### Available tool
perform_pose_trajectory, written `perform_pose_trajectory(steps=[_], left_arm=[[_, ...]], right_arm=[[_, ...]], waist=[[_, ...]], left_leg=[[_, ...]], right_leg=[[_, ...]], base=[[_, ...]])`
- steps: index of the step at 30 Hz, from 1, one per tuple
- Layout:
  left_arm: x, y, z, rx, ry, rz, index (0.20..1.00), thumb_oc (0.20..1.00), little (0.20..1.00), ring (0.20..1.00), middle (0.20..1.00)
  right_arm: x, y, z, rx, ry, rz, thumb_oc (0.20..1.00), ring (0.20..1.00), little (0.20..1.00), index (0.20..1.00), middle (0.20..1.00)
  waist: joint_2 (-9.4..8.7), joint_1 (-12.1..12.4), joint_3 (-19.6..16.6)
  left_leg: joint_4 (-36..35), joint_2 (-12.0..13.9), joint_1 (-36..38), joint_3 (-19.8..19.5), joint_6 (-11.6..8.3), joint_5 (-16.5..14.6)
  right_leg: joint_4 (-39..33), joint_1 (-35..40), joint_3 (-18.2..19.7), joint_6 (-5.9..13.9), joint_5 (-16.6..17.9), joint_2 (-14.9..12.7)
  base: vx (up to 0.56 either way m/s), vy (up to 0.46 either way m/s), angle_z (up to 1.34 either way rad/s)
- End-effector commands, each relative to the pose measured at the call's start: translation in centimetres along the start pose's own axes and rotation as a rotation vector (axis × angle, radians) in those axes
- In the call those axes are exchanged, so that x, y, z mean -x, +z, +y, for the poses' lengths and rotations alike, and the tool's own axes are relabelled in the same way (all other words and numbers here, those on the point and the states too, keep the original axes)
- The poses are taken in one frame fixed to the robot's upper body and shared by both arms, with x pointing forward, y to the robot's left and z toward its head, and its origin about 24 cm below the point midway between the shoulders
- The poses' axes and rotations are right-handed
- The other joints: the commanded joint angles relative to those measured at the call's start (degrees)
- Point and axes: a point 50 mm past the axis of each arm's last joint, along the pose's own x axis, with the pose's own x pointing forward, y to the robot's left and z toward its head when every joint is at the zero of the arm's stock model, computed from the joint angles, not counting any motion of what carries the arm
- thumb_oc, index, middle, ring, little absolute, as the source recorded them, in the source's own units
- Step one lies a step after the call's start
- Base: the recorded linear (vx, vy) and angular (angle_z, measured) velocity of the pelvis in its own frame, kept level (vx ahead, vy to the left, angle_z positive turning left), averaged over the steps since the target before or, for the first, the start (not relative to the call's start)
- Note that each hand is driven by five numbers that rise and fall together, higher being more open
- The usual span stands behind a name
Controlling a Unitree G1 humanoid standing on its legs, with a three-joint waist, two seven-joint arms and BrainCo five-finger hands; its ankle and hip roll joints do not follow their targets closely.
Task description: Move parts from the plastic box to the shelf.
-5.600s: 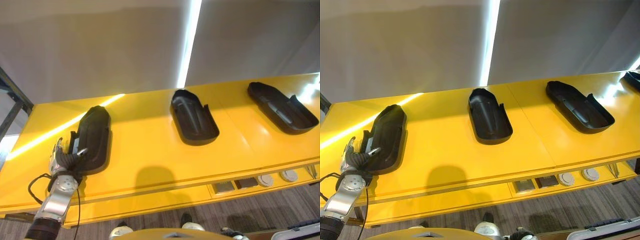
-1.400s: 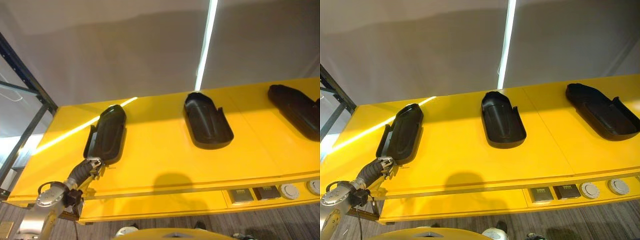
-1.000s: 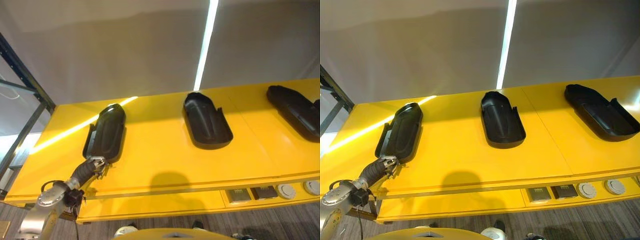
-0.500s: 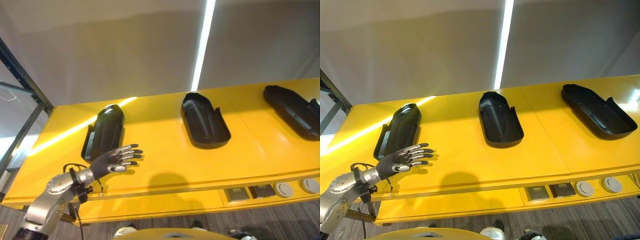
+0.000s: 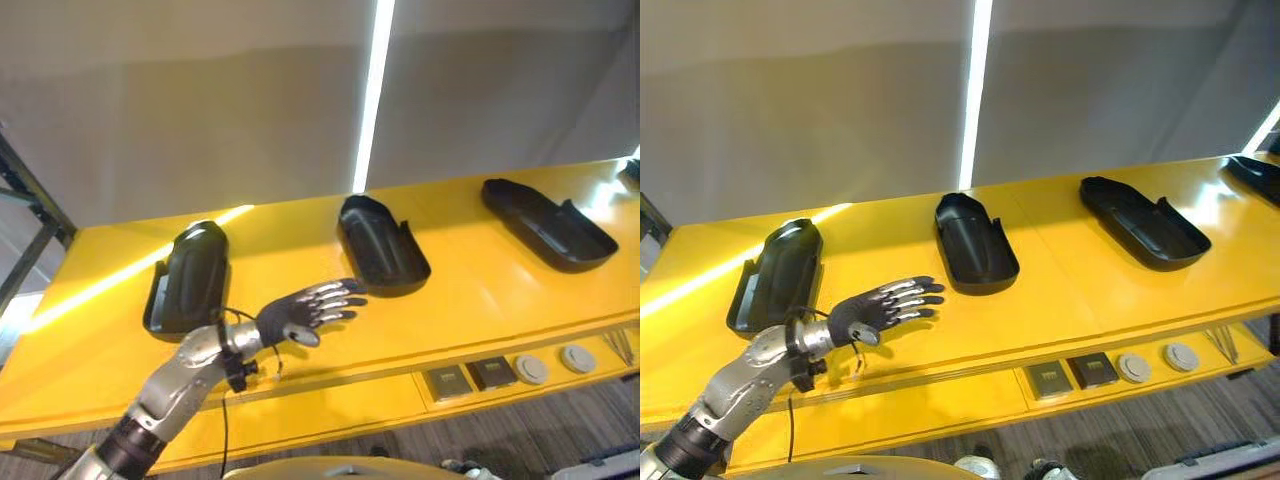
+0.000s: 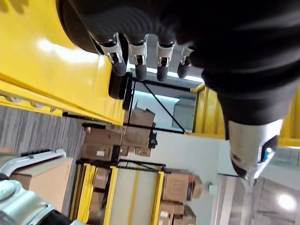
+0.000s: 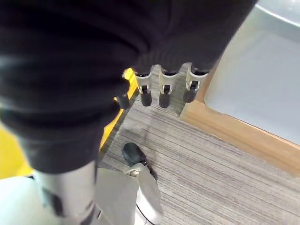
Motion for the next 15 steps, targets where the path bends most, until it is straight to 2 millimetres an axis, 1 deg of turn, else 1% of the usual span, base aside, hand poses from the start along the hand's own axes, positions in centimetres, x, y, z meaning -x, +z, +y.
perform_pose_trajectory(steps=[1,4,5,6,7,8,9,11,12,14,15], left_arm=[[-1.5,3.0,1.3,-0.195,0.101,-0.143,1.0,1.0,1.0,1.0,1.0],[-1.7,1.7,1.6,-0.181,0.112,-0.072,1.0,1.0,1.0,1.0,1.0],[-1.8,1.2,1.6,-0.161,0.09,-0.043,1.0,1.0,1.0,1.0,1.0],[-1.9,-0.1,1.7,-0.058,0.072,-0.014,1.0,1.0,1.0,1.0,1.0],[-1.9,-0.4,1.7,-0.019,0.084,-0.014,1.0,1.0,1.0,1.0,1.0],[-2.0,-0.6,1.8,0.0,0.091,-0.013,1.0,1.0,1.0,1.0,1.0],[-1.9,-1.6,2.3,-0.015,0.126,0.041,1.0,1.0,1.0,1.0,1.0],[-1.1,-3.4,2.9,-0.065,0.166,0.14,1.0,1.0,1.0,1.0,1.0],[-0.9,-3.9,3.1,-0.063,0.179,0.163,1.0,1.0,1.0,1.0,1.0],[0.3,-5.6,3.7,-0.016,0.254,0.217,1.0,1.0,1.0,1.0,1.0],[1.0,-6.7,4.2,0.011,0.328,0.247,1.0,1.0,1.0,1.0,1.0]], right_arm=[[-0.2,2.2,-1.7,0.003,-0.049,-0.038,1.0,1.0,1.0,1.0,1.0],[-0.2,2.3,-1.5,0.005,-0.046,-0.044,1.0,1.0,1.0,1.0,1.0],[-0.2,2.4,-1.5,0.005,-0.047,-0.044,1.0,1.0,1.0,1.0,1.0],[-0.2,2.4,-1.5,0.008,-0.045,-0.045,1.0,1.0,1.0,1.0,1.0],[-0.2,2.4,-1.6,0.01,-0.044,-0.045,1.0,1.0,1.0,1.0,1.0],[-0.2,2.4,-1.6,0.01,-0.044,-0.045,1.0,1.0,1.0,1.0,1.0],[-0.2,2.4,-1.7,0.011,-0.044,-0.044,1.0,1.0,1.0,1.0,1.0],[-0.1,2.4,-1.9,0.015,-0.046,-0.047,1.0,1.0,1.0,1.0,1.0],[-0.1,2.5,-1.9,0.017,-0.046,-0.048,1.0,1.0,1.0,1.0,1.0],[-0.1,2.5,-2.1,0.023,-0.049,-0.048,1.0,1.0,1.0,1.0,1.0],[-0.1,2.4,-2.1,0.025,-0.051,-0.048,1.0,1.0,1.0,1.0,1.0]], waist=[[1.07,-0.31,5.15],[0.73,-0.78,5.16],[0.7,-0.86,5.12],[0.66,-1.24,5.12],[0.65,-1.35,5.11],[0.65,-1.42,5.09],[0.67,-1.68,5.1],[0.6,-1.98,5.19],[0.57,-2.04,5.21],[0.57,-2.1,5.36],[0.57,-2.05,5.44]], left_leg=[[-0.05,-1.49,4.14,2.0,3.73,-4.85],[-0.05,-1.33,4.23,2.53,3.62,-4.93],[-0.05,-1.29,4.24,2.67,3.59,-4.92],[-0.02,-1.21,4.33,2.99,3.56,-4.89],[-0.02,-1.19,4.36,3.09,3.56,-4.9],[-0.03,-1.19,4.38,3.15,3.58,-4.93],[-0.02,-1.24,4.44,3.37,3.69,-5.09],[0.03,-1.19,4.51,3.58,3.71,-5.14],[0.03,-1.17,4.52,3.64,3.7,-5.17],[0.06,-1.16,4.52,3.67,3.7,-5.21],[0.05,-1.16,4.5,3.57,3.74,-5.25]], right_leg=[[0.24,6.65,-0.78,2.11,-5.42,0.78],[0.23,6.5,-0.44,2.18,-5.44,0.86],[0.23,6.45,-0.41,2.21,-5.4,0.86],[0.23,6.37,-0.15,2.23,-5.38,0.91],[0.23,6.35,-0.1,2.24,-5.38,0.91],[0.23,6.32,-0.07,2.24,-5.39,0.91],[0.23,6.27,0.12,2.31,-5.43,0.89],[0.23,6.14,0.49,2.22,-5.44,1.0],[0.23,6.11,0.55,2.23,-5.46,1.0],[0.23,6.05,0.7,2.26,-5.53,1.02],[0.23,6.03,0.72,2.22,-5.59,1.06]], base=[[0.0,-0.026,-0.09],[-0.01,-0.017,-0.15],[-0.01,-0.005,-0.1],[0.0,0.0,-0.06],[0.0,0.0,0.0],[0.0,0.0,0.0],[0.0,0.0,0.0],[0.0,0.002,-0.03],[-0.01,0.004,-0.06],[-0.01,0.004,-0.09],[0.0,0.0,-0.06]])
